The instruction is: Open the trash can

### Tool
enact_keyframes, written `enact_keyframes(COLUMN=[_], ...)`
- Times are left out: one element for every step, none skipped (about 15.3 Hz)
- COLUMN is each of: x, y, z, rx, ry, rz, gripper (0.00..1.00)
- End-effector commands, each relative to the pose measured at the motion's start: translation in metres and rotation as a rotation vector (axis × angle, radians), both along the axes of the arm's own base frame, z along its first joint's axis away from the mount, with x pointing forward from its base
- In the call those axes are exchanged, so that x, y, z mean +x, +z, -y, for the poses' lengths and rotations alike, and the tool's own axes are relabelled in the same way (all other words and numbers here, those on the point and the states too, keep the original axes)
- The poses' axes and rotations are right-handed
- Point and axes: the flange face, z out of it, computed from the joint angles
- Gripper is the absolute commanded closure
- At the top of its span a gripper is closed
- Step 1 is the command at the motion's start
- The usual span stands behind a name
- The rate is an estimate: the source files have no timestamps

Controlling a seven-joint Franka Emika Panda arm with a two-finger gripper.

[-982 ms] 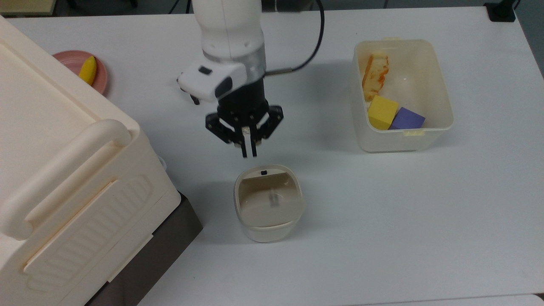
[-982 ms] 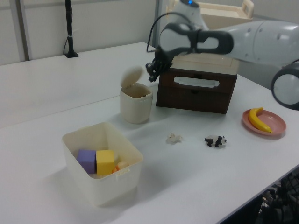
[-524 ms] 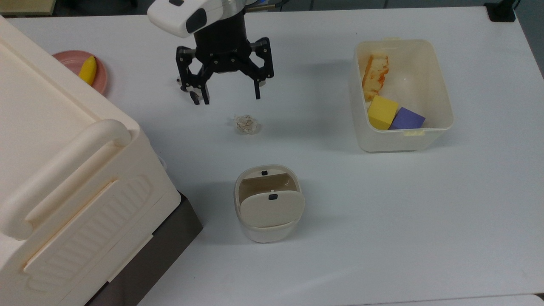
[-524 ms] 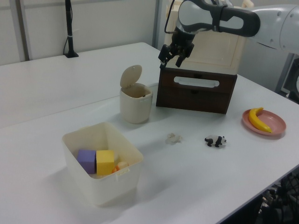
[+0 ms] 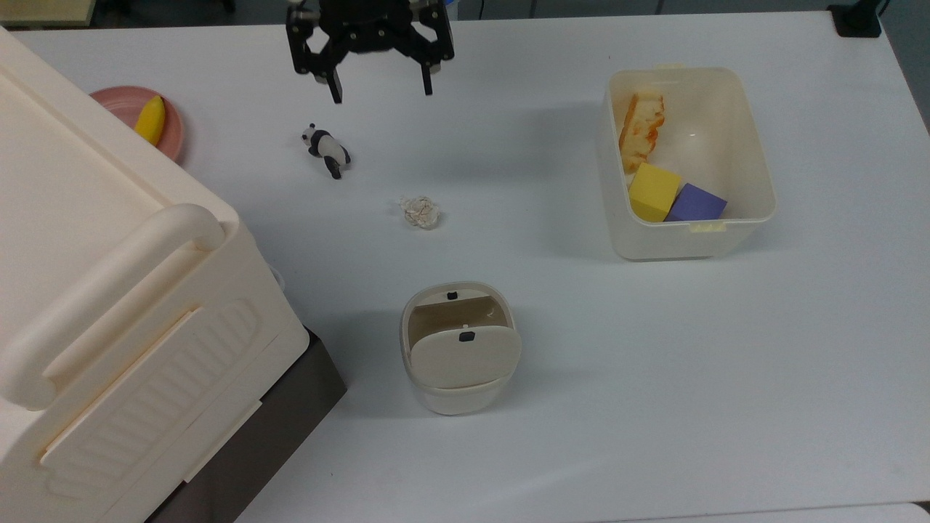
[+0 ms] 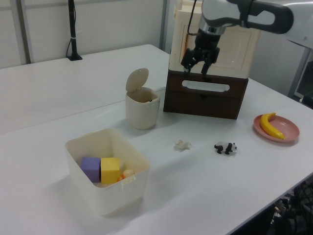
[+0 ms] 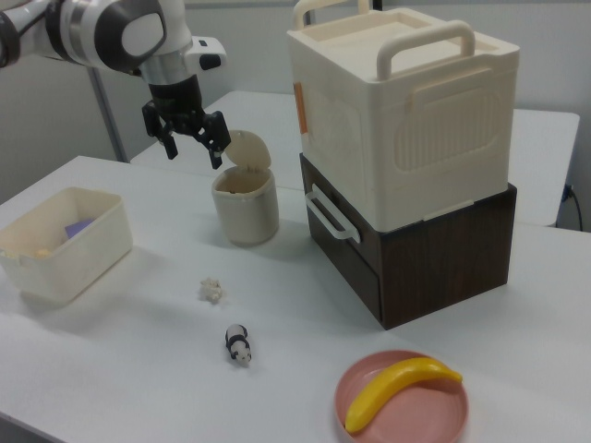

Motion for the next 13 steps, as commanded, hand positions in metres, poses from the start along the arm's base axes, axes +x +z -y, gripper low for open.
enact_keyframes(x=[-0.0176, -0.0179, -0.0179, -0.0186, -0.0189, -0.0194, -0.0195, -0.0191, -0.0187, -0.0187, -0.0187, -0.0187, -0.0187], y=[0.0048, 0.0064, 0.0065, 0.0070, 0.0067, 0.0063, 0.0061, 0.0053, 0.0044, 0.0044, 0.0044, 0.0044, 0.0044], z=[0.0051, 0.0051, 0.0042, 0.0041, 0.0034, 0.0042, 0.0024, 0.0024, 0.0024, 0.0033, 0.0024, 0.0024, 0.0015], rx=[0.033, 0.037, 0.039, 0.040, 0.038, 0.038, 0.038, 0.038, 0.037, 0.037, 0.037, 0.037, 0.037], ry=[-0.062, -0.094, -0.109, -0.115, -0.115, -0.114, -0.111, -0.111, -0.104, -0.105, -0.101, -0.101, -0.099], rz=[-0.026, -0.025, -0.027, -0.029, -0.032, -0.036, -0.038, -0.039, -0.040, -0.040, -0.040, -0.040, -0.040], gripper=[0.00, 0.00, 0.00, 0.00, 0.00, 0.00, 0.00, 0.00, 0.00, 0.00, 0.00, 0.00, 0.00])
